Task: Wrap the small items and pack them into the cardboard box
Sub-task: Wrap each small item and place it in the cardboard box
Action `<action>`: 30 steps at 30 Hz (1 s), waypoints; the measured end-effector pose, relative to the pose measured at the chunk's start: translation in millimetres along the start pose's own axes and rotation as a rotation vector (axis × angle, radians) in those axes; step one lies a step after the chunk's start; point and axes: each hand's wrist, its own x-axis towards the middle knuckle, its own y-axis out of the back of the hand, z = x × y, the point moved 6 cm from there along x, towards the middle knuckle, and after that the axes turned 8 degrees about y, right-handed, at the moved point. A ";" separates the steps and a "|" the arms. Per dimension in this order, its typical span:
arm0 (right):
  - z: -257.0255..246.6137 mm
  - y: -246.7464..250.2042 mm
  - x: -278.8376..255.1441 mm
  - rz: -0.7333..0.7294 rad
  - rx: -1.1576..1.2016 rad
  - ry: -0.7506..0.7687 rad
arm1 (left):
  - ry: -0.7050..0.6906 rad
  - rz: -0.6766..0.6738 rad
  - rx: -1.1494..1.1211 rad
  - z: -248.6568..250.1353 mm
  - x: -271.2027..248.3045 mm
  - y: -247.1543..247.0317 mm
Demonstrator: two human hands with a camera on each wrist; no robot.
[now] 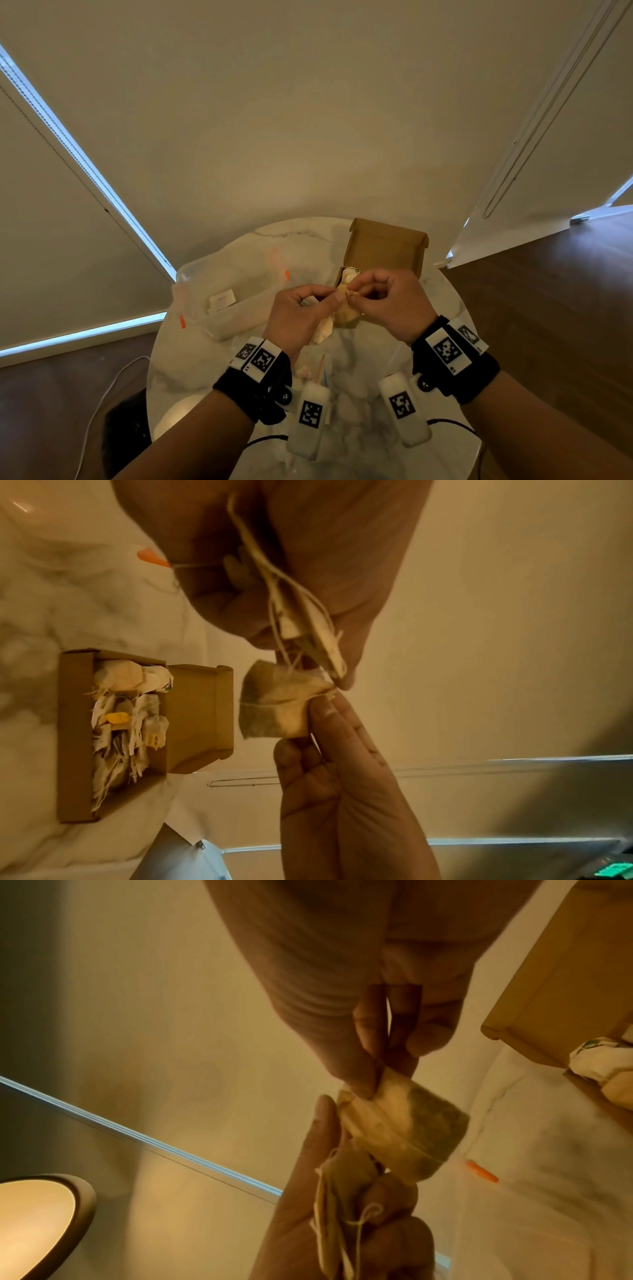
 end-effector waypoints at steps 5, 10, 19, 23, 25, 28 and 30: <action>2.9 -1.5 -0.6 -0.009 0.023 -0.006 | -0.038 -0.011 0.074 -4.4 0.0 0.1; 4.6 -1.3 -1.6 -0.003 0.057 -0.003 | -0.034 0.013 0.083 -7.5 2.6 1.9; 5.3 2.2 -0.9 0.026 0.010 0.000 | -0.024 -0.001 0.119 -8.0 4.4 0.8; 7.4 4.9 5.8 -0.059 -0.066 -0.018 | -0.052 -0.022 0.222 -8.6 6.6 -0.9; 15.1 18.1 13.1 -0.027 -0.110 -0.058 | -0.021 0.011 0.230 -13.4 9.9 2.4; 35.1 47.9 25.9 0.078 -0.182 -0.124 | 0.184 0.098 0.149 -31.2 16.8 12.6; 51.6 64.8 33.2 0.132 -0.251 -0.141 | 0.371 0.112 0.045 -44.8 17.2 17.4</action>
